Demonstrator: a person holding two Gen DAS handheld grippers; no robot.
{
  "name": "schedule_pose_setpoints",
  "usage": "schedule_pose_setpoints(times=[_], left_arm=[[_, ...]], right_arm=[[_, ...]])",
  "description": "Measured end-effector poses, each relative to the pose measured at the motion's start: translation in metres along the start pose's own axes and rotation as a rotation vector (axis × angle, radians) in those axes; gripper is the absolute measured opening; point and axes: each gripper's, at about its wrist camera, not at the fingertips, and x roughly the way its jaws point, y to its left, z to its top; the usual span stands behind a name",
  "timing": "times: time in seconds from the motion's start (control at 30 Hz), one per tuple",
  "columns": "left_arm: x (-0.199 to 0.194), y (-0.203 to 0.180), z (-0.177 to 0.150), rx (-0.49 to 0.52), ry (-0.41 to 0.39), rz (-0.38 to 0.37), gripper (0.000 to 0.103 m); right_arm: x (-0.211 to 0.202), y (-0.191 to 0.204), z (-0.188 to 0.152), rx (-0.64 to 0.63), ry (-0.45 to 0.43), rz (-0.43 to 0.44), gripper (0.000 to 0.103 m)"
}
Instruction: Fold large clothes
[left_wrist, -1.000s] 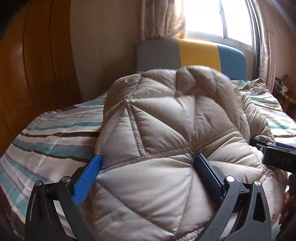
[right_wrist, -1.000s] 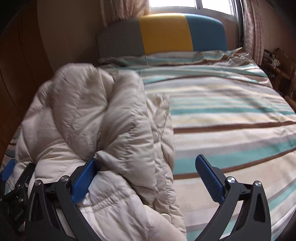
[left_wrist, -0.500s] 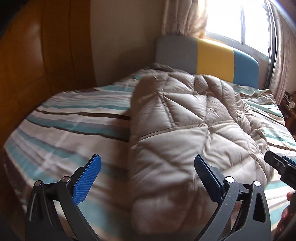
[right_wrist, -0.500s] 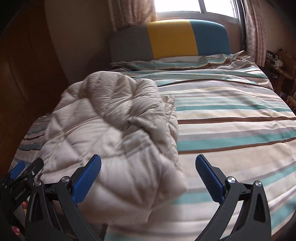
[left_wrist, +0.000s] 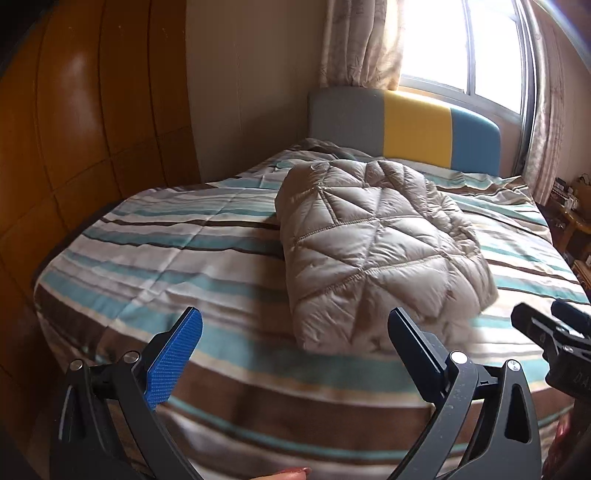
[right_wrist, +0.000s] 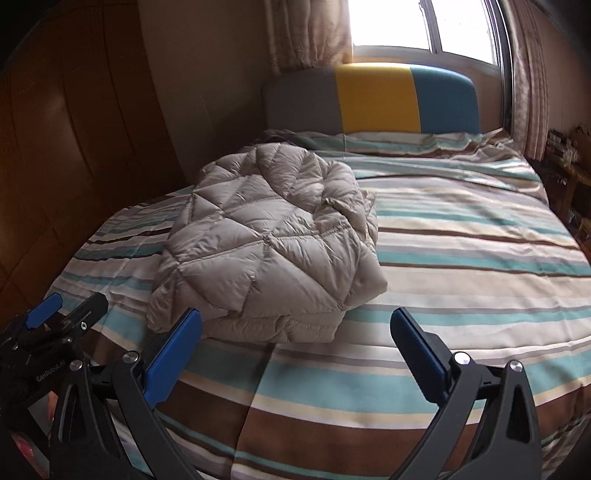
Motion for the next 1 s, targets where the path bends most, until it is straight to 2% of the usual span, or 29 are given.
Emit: schedule_pose_setpoints(times=[0.2, 0.4, 1.0], left_arm=[[-0.027, -0.002, -0.004, 0.004, -0.061, 0.004, 0.1], [-0.028, 0.003, 0.0, -0.032, -0.053, -0.004, 0.1], [-0.023, 0.005, -0.003, -0.034, -0.028, -0.017, 0.1]], right_arm=[[-0.022, 0.003, -0.001, -0.019, -0.059, -0.037, 0.101], [-0.032, 0.0, 0.0, -0.019, -0.079, -0.036, 0.101], [-0.029, -0.001, -0.003, -0.007, -0.063, -0.029, 0.101]])
